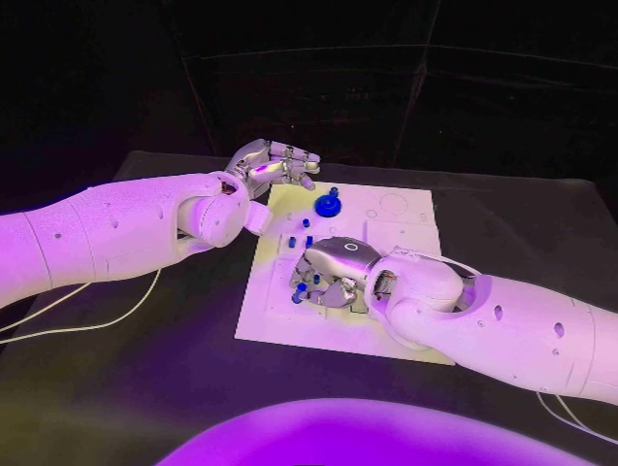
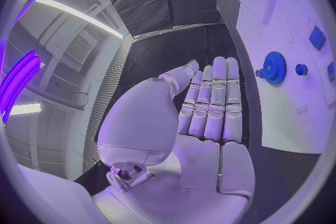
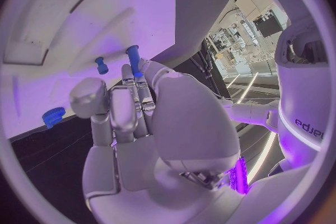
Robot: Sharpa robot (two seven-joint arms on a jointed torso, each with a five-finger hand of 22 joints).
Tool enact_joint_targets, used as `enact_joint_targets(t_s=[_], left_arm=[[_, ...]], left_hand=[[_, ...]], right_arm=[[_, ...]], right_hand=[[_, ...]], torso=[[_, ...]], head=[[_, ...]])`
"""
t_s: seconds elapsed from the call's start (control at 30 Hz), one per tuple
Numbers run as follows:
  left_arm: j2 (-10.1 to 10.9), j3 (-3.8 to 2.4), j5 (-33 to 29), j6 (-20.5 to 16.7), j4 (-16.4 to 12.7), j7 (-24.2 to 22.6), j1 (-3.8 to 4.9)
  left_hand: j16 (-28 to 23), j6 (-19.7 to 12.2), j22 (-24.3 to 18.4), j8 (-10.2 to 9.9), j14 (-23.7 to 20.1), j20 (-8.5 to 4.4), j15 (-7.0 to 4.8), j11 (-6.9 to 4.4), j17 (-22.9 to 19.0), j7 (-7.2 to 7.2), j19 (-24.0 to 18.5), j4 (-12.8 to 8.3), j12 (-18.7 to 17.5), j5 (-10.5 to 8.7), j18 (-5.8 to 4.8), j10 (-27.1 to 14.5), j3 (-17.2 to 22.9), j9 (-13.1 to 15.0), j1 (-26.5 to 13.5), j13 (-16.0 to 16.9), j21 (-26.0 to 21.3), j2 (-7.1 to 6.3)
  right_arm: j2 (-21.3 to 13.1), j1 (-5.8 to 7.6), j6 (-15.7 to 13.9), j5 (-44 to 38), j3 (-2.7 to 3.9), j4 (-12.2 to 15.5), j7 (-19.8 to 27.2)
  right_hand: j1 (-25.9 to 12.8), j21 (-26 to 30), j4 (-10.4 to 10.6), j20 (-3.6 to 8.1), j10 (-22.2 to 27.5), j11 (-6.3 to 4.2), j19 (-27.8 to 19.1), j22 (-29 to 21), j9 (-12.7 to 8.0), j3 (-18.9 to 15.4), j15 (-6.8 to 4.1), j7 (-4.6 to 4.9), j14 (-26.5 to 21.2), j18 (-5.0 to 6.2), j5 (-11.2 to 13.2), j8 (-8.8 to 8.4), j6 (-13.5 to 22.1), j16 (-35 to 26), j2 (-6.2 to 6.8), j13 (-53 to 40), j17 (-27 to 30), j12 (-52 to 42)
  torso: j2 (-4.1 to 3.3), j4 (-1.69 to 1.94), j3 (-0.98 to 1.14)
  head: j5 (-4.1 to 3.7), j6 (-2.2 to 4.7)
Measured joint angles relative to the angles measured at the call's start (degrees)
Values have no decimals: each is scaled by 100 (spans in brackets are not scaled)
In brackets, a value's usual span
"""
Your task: Assemble the parts on the task board
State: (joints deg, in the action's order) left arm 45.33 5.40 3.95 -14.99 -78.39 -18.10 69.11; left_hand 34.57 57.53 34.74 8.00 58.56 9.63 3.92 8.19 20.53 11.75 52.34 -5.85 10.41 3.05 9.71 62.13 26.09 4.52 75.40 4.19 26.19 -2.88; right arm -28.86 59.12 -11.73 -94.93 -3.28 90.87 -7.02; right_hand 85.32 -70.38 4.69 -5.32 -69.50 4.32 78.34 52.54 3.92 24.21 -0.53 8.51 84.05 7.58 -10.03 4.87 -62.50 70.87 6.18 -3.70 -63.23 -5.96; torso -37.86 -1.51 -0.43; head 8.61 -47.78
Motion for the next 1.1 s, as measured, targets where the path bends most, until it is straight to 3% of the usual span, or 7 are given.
enact_joint_targets(t_s=[0.1, 0.2, 0.27, 0.4, 1.1], left_arm=[[0, 0, 0, 0, -1, 0, 0], [2, 0, 0, 0, -2, 1, 0], [3, 0, 0, 0, -2, 1, 0], [4, 0, 0, 0, -3, 2, 0], [12, 0, 0, 2, -19, 6, 0]], left_hand=[[0, 0, 0, 0, 0, 0, 0, 0, 0, 0, 0, 0, 0, 0, 0, 0, 0, 0, 0, 0, 0, 0], [0, -13, -5, 0, 13, 0, 13, 0, 0, 13, 0, 0, 0, 0, 0, 0, 0, 0, 0, 0, 0, 0], [0, -21, -8, 0, 21, 0, 21, 0, 0, 21, 0, 0, 0, 0, 0, 0, 0, 0, 0, 0, 0, 0], [0, -21, -8, 0, 21, 0, 21, 0, 0, 21, 0, 0, 0, 0, 0, 0, 0, 0, 0, 1, 0, 0], [0, -21, -8, 0, 21, 0, 21, 0, 1, 21, 0, 0, 0, 0, 0, 0, 0, 0, 0, 2, 0, 0]], right_arm=[[11, 0, 38, -28, 2, -7, -22], [24, 0, 82, -63, 6, -17, -43], [36, 0, 124, -83, 1, -31, -53], [58, -7, 189, -107, -3, -48, -59], [77, -30, 203, -94, -4, -31, -24]], right_hand=[[-63, 0, 5, 0, 0, 0, 0, -14, 1, 27, 0, 12, 0, 0, -16, -13, 12, 0, 36, -5, 19, 32], [-191, 14, 0, -33, 101, 90, -33, -81, -16, 50, 0, 99, 0, 0, -47, -96, 143, 0, 99, -9, 31, 132], [-275, 96, 18, -70, 237, 124, -79, -187, -28, 32, 57, 139, -10, 0, -50, -126, 293, 0, 183, 1, 66, 199], [-492, 144, 122, -90, 340, 151, -136, -294, -28, -75, 64, 114, -1, 0, -81, -126, 458, -45, 320, 5, 119, 209], [-595, 144, 125, -90, 297, 109, -136, -240, -20, -192, 64, 76, -1, 0, -81, -126, 578, -45, 292, -21, 159, 147]], torso=[[0, 0, 0], [0, 1, -1], [0, 1, -1], [0, 4, -2], [1, 4, -2]], head=[[1, -1], [1, -1], [1, -4], [8, -10], [23, -25]])
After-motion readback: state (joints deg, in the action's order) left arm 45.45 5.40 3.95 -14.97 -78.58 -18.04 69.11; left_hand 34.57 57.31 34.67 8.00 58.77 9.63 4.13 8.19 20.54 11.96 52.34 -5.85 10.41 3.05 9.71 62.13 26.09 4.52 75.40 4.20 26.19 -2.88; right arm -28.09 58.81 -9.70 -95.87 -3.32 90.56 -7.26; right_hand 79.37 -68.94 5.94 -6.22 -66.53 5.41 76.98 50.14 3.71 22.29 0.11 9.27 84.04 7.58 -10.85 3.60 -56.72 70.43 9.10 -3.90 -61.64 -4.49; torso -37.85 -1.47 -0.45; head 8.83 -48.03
